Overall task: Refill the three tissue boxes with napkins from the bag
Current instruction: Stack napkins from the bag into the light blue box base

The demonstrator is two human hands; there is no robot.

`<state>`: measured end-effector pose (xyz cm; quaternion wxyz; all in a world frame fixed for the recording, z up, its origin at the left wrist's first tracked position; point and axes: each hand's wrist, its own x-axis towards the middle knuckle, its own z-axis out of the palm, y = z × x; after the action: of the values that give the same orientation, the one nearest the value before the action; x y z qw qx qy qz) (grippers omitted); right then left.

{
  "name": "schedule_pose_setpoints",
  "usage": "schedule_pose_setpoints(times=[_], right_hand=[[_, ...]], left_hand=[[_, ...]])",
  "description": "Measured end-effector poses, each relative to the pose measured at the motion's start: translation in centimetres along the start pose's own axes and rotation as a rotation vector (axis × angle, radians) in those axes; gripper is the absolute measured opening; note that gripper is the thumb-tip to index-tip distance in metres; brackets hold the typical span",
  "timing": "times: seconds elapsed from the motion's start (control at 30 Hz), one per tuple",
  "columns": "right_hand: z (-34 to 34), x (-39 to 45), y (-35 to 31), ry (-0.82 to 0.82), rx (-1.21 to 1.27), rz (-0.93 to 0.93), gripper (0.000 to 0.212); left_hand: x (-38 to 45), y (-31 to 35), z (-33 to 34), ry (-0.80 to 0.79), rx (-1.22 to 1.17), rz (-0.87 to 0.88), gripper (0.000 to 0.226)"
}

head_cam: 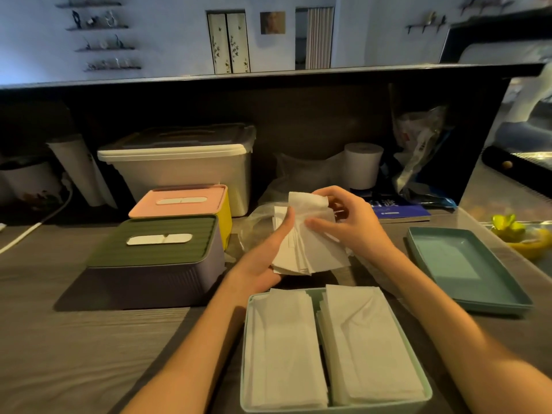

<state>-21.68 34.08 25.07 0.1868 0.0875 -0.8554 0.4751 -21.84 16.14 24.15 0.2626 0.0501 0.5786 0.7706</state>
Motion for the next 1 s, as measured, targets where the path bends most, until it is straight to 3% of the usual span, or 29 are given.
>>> schedule_pose_setpoints(times=[0.17,0.3,0.37,0.43,0.57,0.73,0.87,1.0], right_hand=[[-1.9,-0.3,-0.9,-0.003,0.245,0.066,0.042],[-3.4,-0.4,-1.7,-0.157,0.478,0.178,0.045],[-2.6,-0.5,-1.8,-0.198,0.425,0.184,0.046],[-1.1,-0.5,-1.1,-0.127,0.229,0.128,0.048],[0.2,-0.4,0.4,0.006,-0.016,0.044,0.05],[-0.1,-0.2,0.9,-0.129,-0.14,0.192,0.055],[-0.3,-0.1,1.1,-0.233,-0.171,0.233,0.05],[-0.5,-0.4,1.5,-0.212,-0.091,0.269,0.051]], left_hand=[[0.3,-0.5,-0.5,0.007,-0.128,0.021,0.044],[0.3,-0.5,-0.6,0.057,-0.278,0.046,0.049],[0.5,-0.5,-0.2,0.026,-0.292,0.061,0.059],[0.7,-0.7,0.2,-0.005,-0.255,0.042,0.071],[1.3,-1.1,0.5,0.022,-0.209,0.029,0.049],[1.3,-1.0,-0.1,0.08,-0.22,0.069,0.031],[1.1,-0.8,-0.2,0.084,-0.203,0.077,0.04],[1.0,-0.7,-0.2,0.072,-0.186,0.058,0.041]])
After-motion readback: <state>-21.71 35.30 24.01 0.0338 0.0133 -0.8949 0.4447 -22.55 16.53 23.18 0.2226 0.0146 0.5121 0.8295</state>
